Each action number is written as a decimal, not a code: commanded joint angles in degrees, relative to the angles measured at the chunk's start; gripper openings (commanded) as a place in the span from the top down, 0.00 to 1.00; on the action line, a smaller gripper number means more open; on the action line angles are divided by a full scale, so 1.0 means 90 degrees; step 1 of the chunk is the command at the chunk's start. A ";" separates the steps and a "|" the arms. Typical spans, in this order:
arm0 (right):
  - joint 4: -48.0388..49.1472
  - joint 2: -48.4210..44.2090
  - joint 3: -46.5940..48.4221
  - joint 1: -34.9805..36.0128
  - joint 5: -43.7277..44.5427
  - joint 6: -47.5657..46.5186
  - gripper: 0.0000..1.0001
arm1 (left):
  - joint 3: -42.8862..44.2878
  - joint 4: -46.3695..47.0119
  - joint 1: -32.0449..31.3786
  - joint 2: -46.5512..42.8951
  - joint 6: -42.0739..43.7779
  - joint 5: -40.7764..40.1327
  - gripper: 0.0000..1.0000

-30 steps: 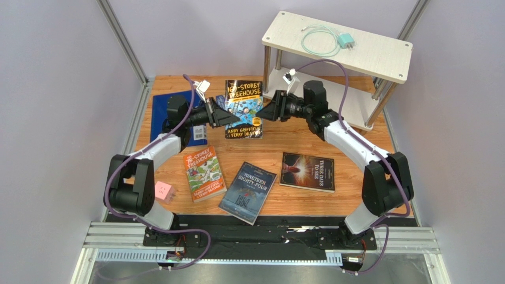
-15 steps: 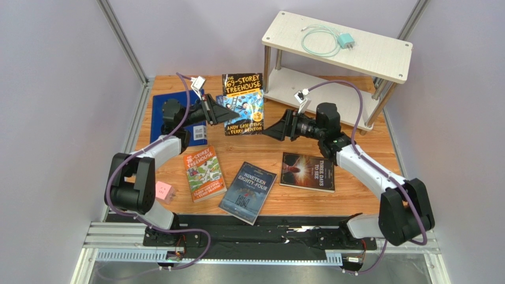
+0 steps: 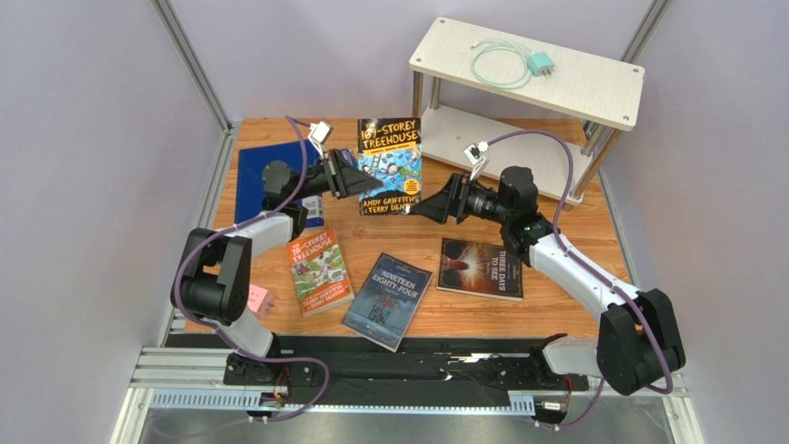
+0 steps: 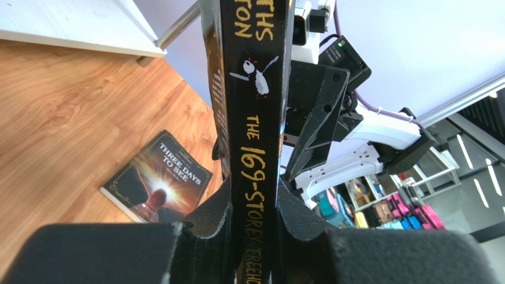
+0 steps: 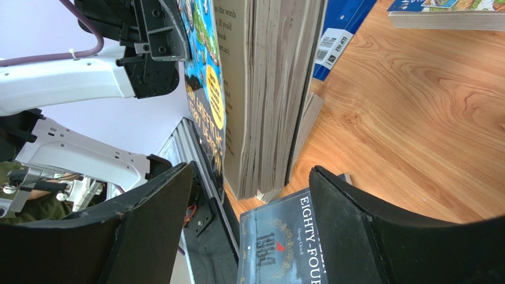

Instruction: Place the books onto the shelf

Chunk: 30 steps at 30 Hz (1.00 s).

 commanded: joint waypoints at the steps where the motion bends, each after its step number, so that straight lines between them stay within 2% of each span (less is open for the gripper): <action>1: 0.0500 -0.0190 -0.0107 0.0076 0.0062 0.0133 0.22 | 0.0274 0.0970 -0.0143 0.0063 -0.0199 -0.0011 1.00; 7: 0.0511 0.0142 0.0078 0.0252 0.0062 0.0162 0.21 | 0.0362 0.1546 -0.0202 0.0297 -0.0589 -0.0070 1.00; 11: 0.0881 0.0269 -0.0029 0.0301 0.0062 0.0338 0.21 | 0.0479 0.1537 -0.0221 0.0346 -0.0658 -0.0080 1.00; 14: 0.0960 0.0337 -0.0029 0.0330 0.0052 0.0416 0.25 | 0.0528 0.1537 -0.0231 0.0424 -0.0648 -0.0138 1.00; 16: 0.0951 0.0318 -0.0030 0.0330 0.0082 0.0426 0.38 | 0.0577 0.1537 -0.0231 0.0473 -0.0648 -0.0158 1.00; 17: 0.0951 0.0289 -0.0049 0.0330 0.0140 0.0426 0.51 | 0.0596 0.1537 -0.0241 0.0512 -0.0639 -0.0148 1.00; 18: 0.0922 0.0260 -0.0059 0.0320 0.0179 0.0426 0.78 | 0.0616 0.1537 -0.0241 0.0561 -0.0639 -0.0138 1.00; 20: 0.0931 0.0211 -0.0098 0.0330 0.0315 0.0407 0.97 | 0.0665 0.1537 -0.0260 0.0629 -0.0648 -0.0099 1.00; 21: 0.0931 0.0153 -0.0108 0.0330 0.0335 0.0377 1.00 | 0.0675 0.1537 -0.0270 0.0678 -0.0648 -0.0090 1.00; 24: 0.0561 0.0171 0.0019 0.0330 0.0540 0.0241 1.00 | 0.0655 0.1547 -0.0299 0.0766 -0.0609 -0.0021 1.00; 25: 0.0463 0.0181 0.0048 0.0330 0.0599 0.0221 1.00 | 0.0607 0.1557 -0.0299 0.0776 -0.0609 -0.0011 0.93; 27: 0.0229 0.0172 0.0039 0.0330 0.0833 0.0153 1.00 | 0.0558 0.1441 -0.0290 0.0835 -0.0541 0.0008 0.65; 28: 0.0189 0.0162 0.0010 0.0320 0.0930 0.0153 1.00 | 0.0480 0.1343 -0.0270 0.0835 -0.0473 0.0008 0.16; 29: 0.0208 0.0162 -0.0029 0.0311 0.1057 0.0153 1.00 | 0.0421 0.1178 -0.0251 0.0825 -0.0221 0.0008 0.01; 30: 0.0189 0.0142 -0.0059 0.0301 0.1126 0.0124 1.00 | 0.0353 0.0750 -0.0193 0.0748 -0.0035 -0.0021 0.00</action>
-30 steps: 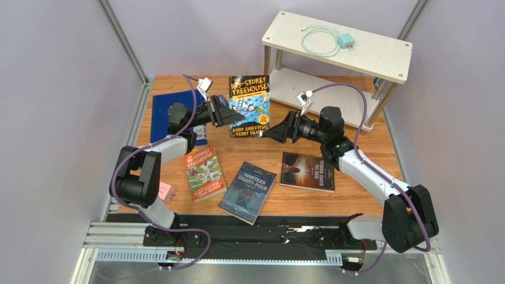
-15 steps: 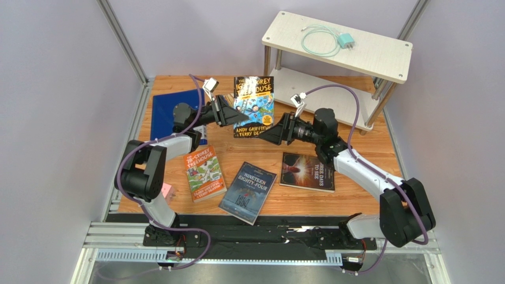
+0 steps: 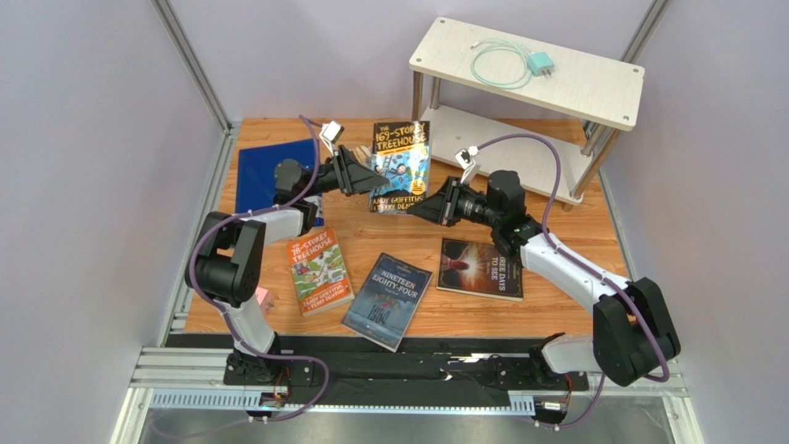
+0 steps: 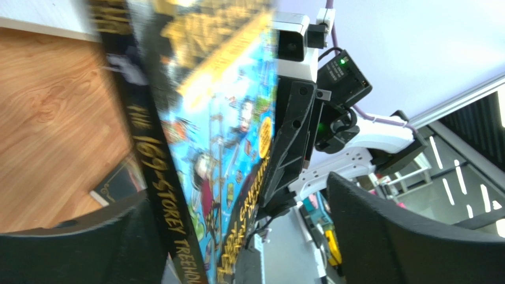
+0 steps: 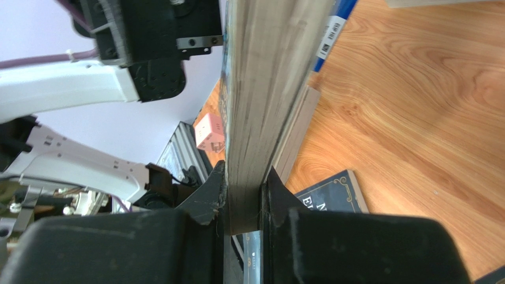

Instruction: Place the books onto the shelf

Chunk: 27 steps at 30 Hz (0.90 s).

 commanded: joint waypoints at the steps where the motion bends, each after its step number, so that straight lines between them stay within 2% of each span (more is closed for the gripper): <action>1: -0.0073 -0.0183 -0.0017 -0.0003 0.0716 -0.0221 1.00 | -0.0215 -0.0161 0.0087 -0.0193 0.0779 -0.0057 0.00; 5: -0.0191 -0.0183 -0.0027 -0.0110 0.0814 -0.0339 1.00 | -0.0782 -0.1489 0.0429 -0.0700 0.2264 -0.0544 0.00; 7: -0.0317 -0.0164 0.0040 -0.0207 0.0863 -0.0455 1.00 | -0.1055 -0.2629 0.0634 -0.1207 0.2791 -0.0828 0.00; 8: -0.0424 -0.0135 0.0118 -0.0247 0.0863 -0.0475 1.00 | -0.1066 -0.3301 0.0663 -0.1422 0.3518 -0.1303 0.00; 9: -0.0483 -0.0115 0.0158 -0.0295 0.0863 -0.0476 1.00 | -0.1057 -0.4836 0.0673 -0.1907 0.3980 -0.1646 0.00; 11: -0.0532 -0.0086 0.0245 -0.0490 0.0824 -0.0485 1.00 | -0.0910 -0.6212 0.0644 -0.2408 0.5053 -0.2795 0.00; 12: -0.0552 -0.0037 0.0275 -0.0530 0.0853 -0.0495 1.00 | -0.0910 -0.6905 0.0625 -0.2845 0.5262 -0.3044 0.00; 14: -0.0562 0.0060 0.0392 -0.0725 0.0863 -0.0485 1.00 | -0.1037 -0.7233 0.0625 -0.3258 0.5556 -0.3309 0.00; 21: -0.0327 0.0987 0.0909 -0.1262 0.0639 -0.0407 1.00 | -0.1398 -0.8025 0.0615 -0.4878 0.5879 -0.3251 0.00; 27: -0.0308 0.1779 0.1544 -0.1565 0.0580 -0.0388 1.00 | -0.1603 -0.8630 0.0615 -0.5583 0.6094 -0.3232 0.00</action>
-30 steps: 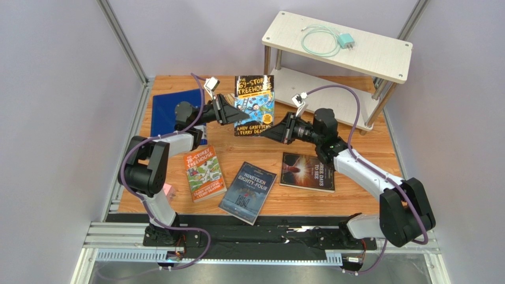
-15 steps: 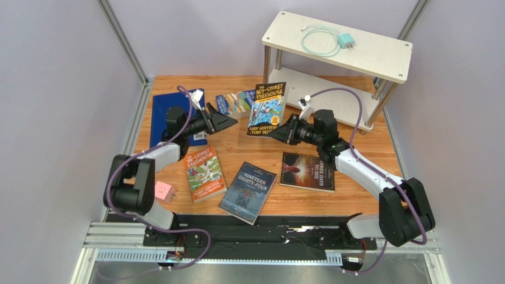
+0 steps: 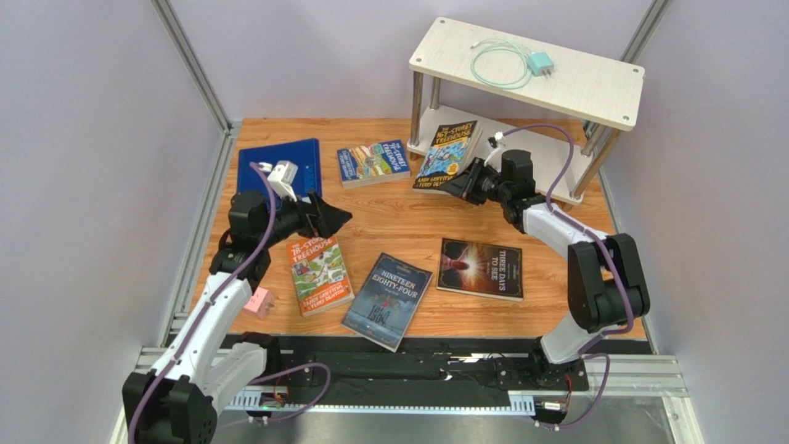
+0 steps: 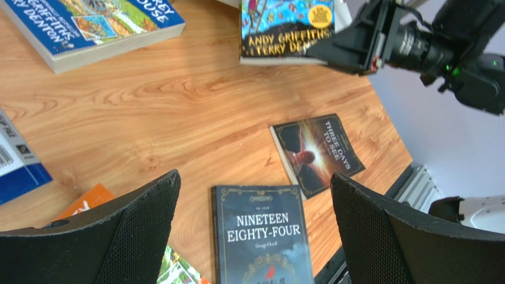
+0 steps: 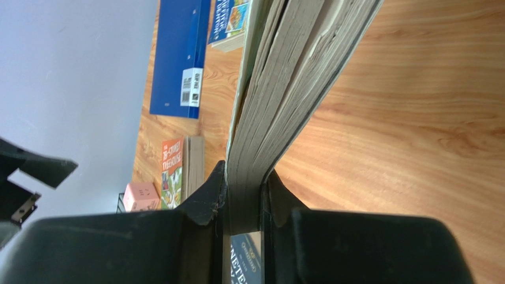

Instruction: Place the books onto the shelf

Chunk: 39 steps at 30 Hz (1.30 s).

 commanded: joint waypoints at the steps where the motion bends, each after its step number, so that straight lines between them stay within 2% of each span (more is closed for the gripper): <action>1: 0.0654 0.0351 0.0840 -0.0217 -0.0146 -0.0075 1.00 | -0.0098 -0.0628 -0.0016 -0.0353 0.0443 -0.0033 0.00; 14: 0.0664 0.2080 0.2674 -0.0404 -0.0116 0.0385 1.00 | -0.1474 -0.0052 -0.0016 -0.0860 0.0111 0.0123 0.00; 21: 0.0820 0.2852 0.3145 -0.0481 0.0010 0.0707 0.97 | -0.1875 0.0112 -0.0016 -0.1124 0.0160 0.0250 0.00; 32: 0.0752 0.3652 0.3927 -0.0677 0.0020 0.0902 0.95 | -0.2090 0.0289 -0.0016 -0.1134 0.0121 0.0309 0.00; 39: 0.0040 0.4472 0.5059 -0.0853 -0.0662 0.0756 0.91 | -0.2139 0.0309 -0.0016 -0.1095 0.0160 0.0299 0.00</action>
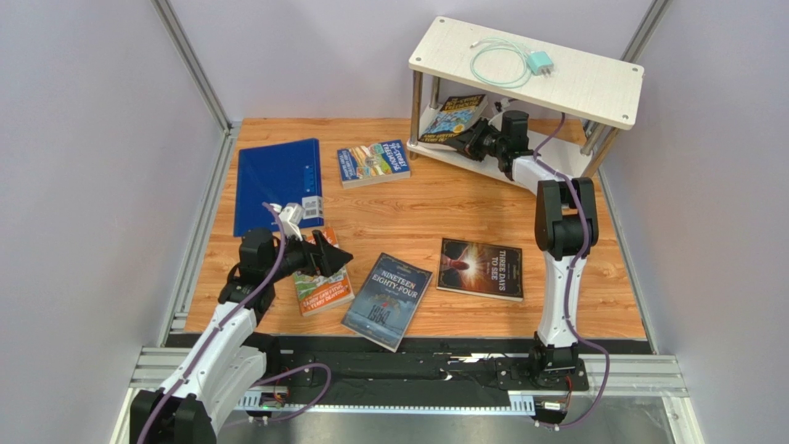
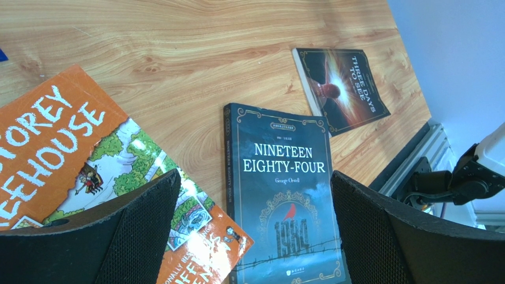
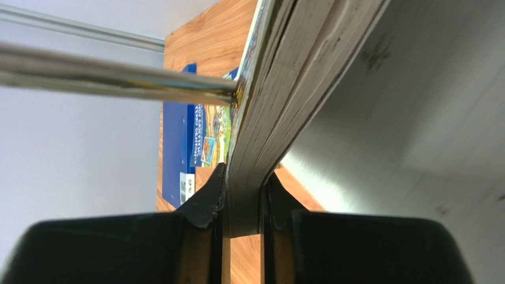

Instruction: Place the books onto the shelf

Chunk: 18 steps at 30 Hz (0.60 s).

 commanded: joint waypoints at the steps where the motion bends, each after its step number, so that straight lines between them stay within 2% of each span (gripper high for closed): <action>1: -0.0060 0.0478 0.0866 -0.0020 -0.0229 -0.0213 0.90 | -0.0058 0.0260 -0.0016 0.0005 0.0031 0.0105 0.00; 5: -0.0432 0.0723 0.1178 -0.0049 -0.0600 -0.0486 0.90 | -0.0038 0.0309 -0.0016 0.0093 0.0021 0.0095 0.00; 7: -0.0549 0.0743 0.1160 -0.0078 -0.0746 -0.0574 0.93 | -0.0048 0.0358 -0.0016 0.0132 0.0002 0.0114 0.00; 13: -0.0423 0.0441 0.0488 -0.0137 -0.0922 -0.0750 1.00 | -0.0048 0.0446 -0.0016 0.0220 -0.0066 0.0124 0.00; 18: -0.0179 0.0108 0.0007 -0.0254 -0.1088 -0.0712 1.00 | -0.0136 0.0592 -0.0016 0.0249 -0.0135 0.0134 0.00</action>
